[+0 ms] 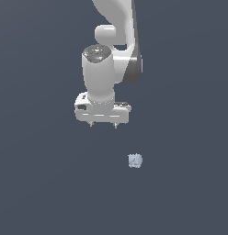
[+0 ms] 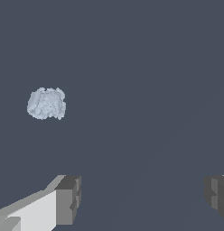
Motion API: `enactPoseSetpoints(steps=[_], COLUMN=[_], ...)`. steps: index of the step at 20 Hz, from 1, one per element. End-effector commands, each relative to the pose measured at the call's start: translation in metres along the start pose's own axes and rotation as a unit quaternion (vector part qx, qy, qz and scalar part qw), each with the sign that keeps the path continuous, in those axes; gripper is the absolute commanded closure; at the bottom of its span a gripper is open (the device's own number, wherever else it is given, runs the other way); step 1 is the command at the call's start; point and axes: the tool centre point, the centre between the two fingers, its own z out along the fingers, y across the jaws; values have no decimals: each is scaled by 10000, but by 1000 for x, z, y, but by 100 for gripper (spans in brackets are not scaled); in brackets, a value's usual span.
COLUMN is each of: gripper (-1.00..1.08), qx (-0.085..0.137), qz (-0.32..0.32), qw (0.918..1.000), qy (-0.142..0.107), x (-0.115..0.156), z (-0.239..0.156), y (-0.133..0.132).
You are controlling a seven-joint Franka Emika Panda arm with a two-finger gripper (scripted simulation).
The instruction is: Pick up the object and move it to a goal position.
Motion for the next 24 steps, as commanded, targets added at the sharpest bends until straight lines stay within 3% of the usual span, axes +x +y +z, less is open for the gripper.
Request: enactPoseSetpoints(steps=[1, 11, 24], gripper=[-92, -92, -92], qx=[0, -38, -31], qz=[0, -206, 103], qw=[10000, 9997, 9998], qy=[0, -146, -158], x=[0, -7, -3], z=[0, 14, 18], y=[0, -25, -29])
